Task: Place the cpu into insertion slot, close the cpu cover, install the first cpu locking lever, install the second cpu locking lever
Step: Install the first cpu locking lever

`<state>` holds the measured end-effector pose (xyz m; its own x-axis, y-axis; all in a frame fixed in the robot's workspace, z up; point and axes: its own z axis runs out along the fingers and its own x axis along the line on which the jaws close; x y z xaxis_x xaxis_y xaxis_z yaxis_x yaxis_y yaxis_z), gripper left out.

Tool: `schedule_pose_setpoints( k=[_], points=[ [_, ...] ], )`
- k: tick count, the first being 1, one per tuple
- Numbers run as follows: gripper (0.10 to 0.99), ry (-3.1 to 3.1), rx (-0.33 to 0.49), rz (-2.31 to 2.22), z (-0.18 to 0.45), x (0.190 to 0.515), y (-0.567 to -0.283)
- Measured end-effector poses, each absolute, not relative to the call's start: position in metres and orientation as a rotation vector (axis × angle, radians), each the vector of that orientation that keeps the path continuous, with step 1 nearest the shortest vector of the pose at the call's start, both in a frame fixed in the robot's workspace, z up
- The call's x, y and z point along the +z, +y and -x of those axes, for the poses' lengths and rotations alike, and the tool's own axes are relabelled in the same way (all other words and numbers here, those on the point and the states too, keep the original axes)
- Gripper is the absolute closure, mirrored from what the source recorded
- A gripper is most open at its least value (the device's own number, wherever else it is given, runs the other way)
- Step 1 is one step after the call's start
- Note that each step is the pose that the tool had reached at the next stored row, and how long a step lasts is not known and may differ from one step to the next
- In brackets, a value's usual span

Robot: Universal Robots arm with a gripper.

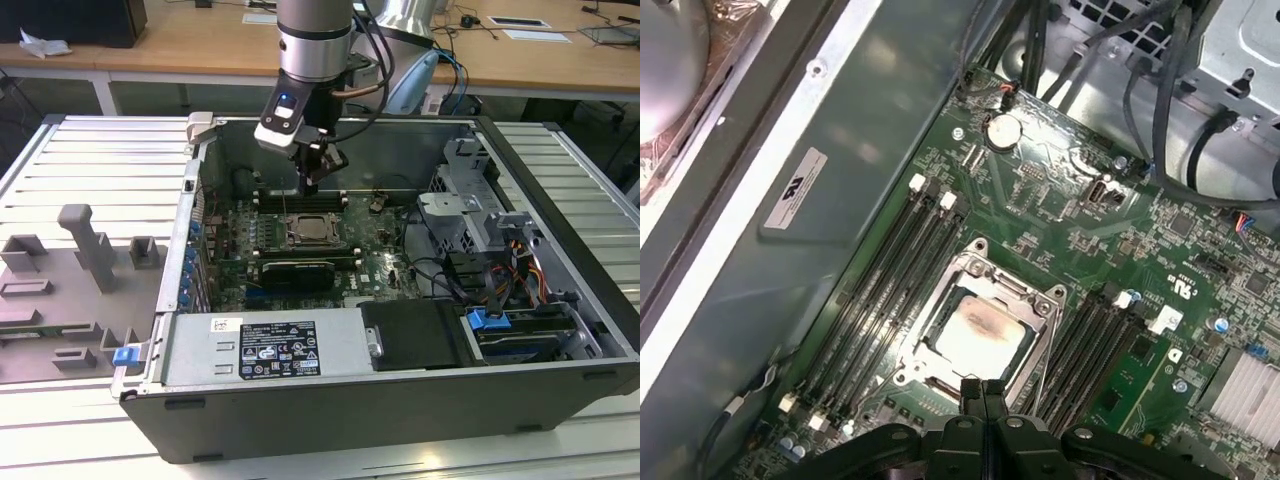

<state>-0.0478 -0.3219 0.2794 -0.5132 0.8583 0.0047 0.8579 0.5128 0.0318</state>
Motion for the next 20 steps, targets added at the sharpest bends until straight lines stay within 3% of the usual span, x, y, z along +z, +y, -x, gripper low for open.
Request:
schedule_pose_setpoints(
  k=[20],
  points=[
    [0.980,2.799,0.048,-1.403,0.0478,0.2794,-0.3221]
  ],
)
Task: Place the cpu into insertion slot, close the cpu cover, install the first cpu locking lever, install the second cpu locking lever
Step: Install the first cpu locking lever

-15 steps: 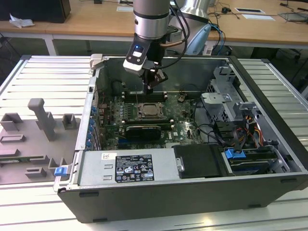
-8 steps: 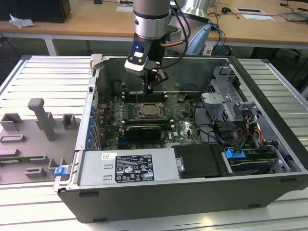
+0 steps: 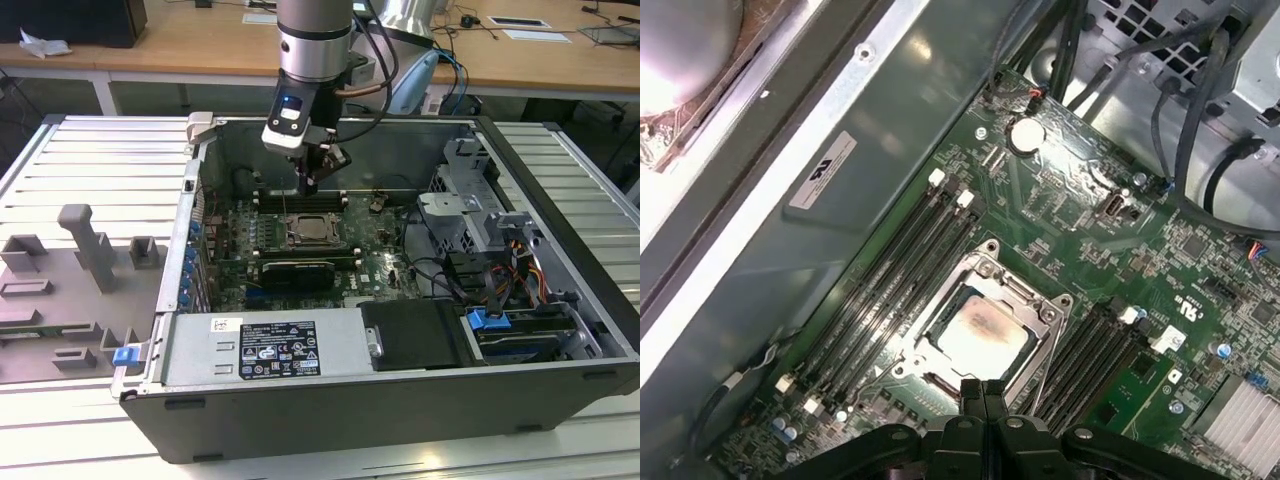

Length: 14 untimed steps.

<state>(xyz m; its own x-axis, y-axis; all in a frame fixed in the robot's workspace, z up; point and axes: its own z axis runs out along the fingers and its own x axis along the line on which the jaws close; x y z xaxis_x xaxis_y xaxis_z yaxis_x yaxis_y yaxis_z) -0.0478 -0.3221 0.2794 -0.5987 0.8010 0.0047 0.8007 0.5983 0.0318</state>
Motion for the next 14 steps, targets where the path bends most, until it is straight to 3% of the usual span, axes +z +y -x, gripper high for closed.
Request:
schedule_pose_setpoints(
  k=[14],
  points=[
    [0.980,2.866,0.049,-1.264,0.0478,0.2794,-0.3221]
  ],
)
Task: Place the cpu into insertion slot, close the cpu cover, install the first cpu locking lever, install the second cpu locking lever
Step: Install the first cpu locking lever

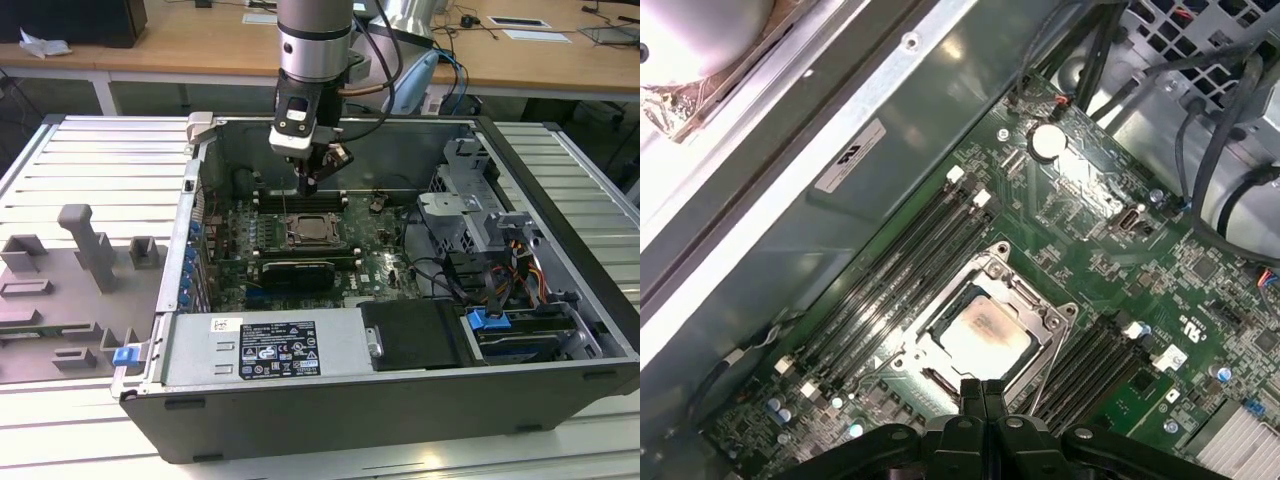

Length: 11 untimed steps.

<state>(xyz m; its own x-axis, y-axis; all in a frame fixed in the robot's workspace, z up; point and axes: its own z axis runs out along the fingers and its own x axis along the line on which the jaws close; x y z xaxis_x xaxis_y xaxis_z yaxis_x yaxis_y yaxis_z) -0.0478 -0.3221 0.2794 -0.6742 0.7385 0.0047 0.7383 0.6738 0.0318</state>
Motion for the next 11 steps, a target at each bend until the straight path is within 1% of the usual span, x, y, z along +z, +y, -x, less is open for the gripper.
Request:
schedule_pose_setpoints(
  k=[11],
  points=[
    [0.980,2.900,0.049,-1.186,0.0478,0.2794,-0.3221]
  ],
)
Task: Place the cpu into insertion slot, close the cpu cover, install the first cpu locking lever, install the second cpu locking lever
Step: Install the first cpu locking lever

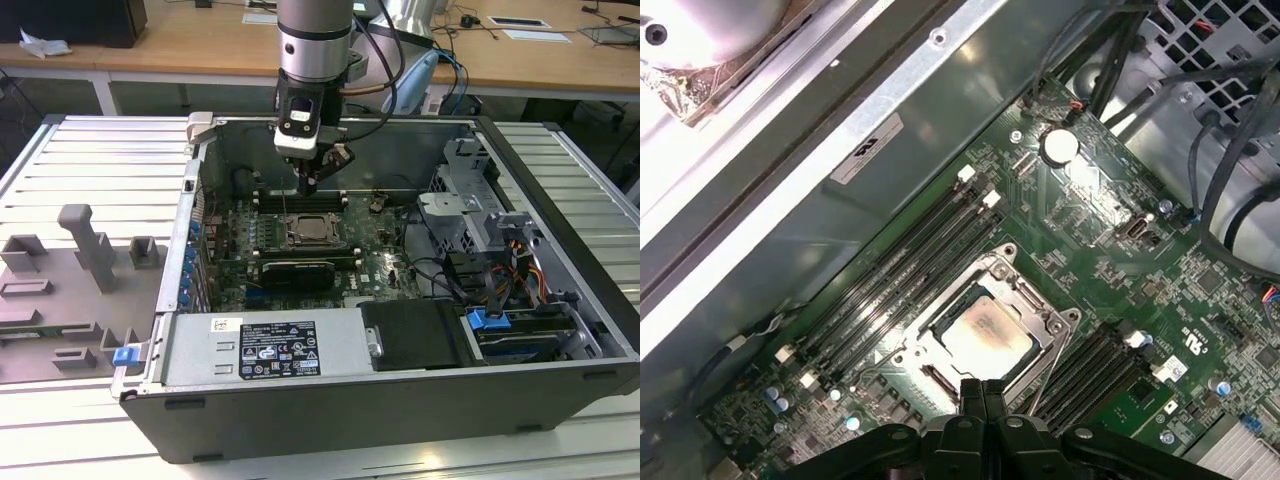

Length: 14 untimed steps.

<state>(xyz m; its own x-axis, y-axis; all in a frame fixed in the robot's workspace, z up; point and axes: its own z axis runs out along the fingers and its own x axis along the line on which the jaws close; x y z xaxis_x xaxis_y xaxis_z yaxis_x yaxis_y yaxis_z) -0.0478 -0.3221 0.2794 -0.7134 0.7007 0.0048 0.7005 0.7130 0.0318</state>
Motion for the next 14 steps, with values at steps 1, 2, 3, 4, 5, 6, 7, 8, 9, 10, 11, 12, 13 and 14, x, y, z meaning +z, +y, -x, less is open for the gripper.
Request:
schedule_pose_setpoints(
  k=[1,2,3,4,5,6,7,8,9,10,11,12,13,14],
  points=[
    [0.980,2.904,0.049,-1.177,0.0478,0.2794,-0.3221],
    [0.980,2.907,0.049,-1.171,0.0478,0.2794,-0.3221],
    [0.980,2.912,0.049,-1.157,0.0478,0.2794,-0.3221],
    [0.980,2.916,0.049,-1.149,0.0478,0.2794,-0.3221],
    [0.980,2.919,0.049,-1.142,0.0478,0.2794,-0.3221],
    [0.980,2.924,0.049,-1.128,0.0478,0.2794,-0.3221],
    [0.980,2.929,0.050,-1.115,0.0478,0.2794,-0.3222],
    [0.980,2.932,0.050,-1.107,0.0478,0.2794,-0.3222],
    [0.980,2.935,0.050,-1.101,0.0478,0.2794,-0.3222],
    [0.980,2.937,0.050,-1.096,0.0478,0.2794,-0.3222],
    [0.980,2.940,0.050,-1.087,0.0478,0.2794,-0.3222],
    [0.980,2.944,0.050,-1.078,0.0478,0.2794,-0.3222],
    [0.980,2.946,0.050,-1.072,0.0478,0.2794,-0.3222],
    [0.980,2.952,0.051,-1.056,0.0478,0.2795,-0.3223]
  ],
)
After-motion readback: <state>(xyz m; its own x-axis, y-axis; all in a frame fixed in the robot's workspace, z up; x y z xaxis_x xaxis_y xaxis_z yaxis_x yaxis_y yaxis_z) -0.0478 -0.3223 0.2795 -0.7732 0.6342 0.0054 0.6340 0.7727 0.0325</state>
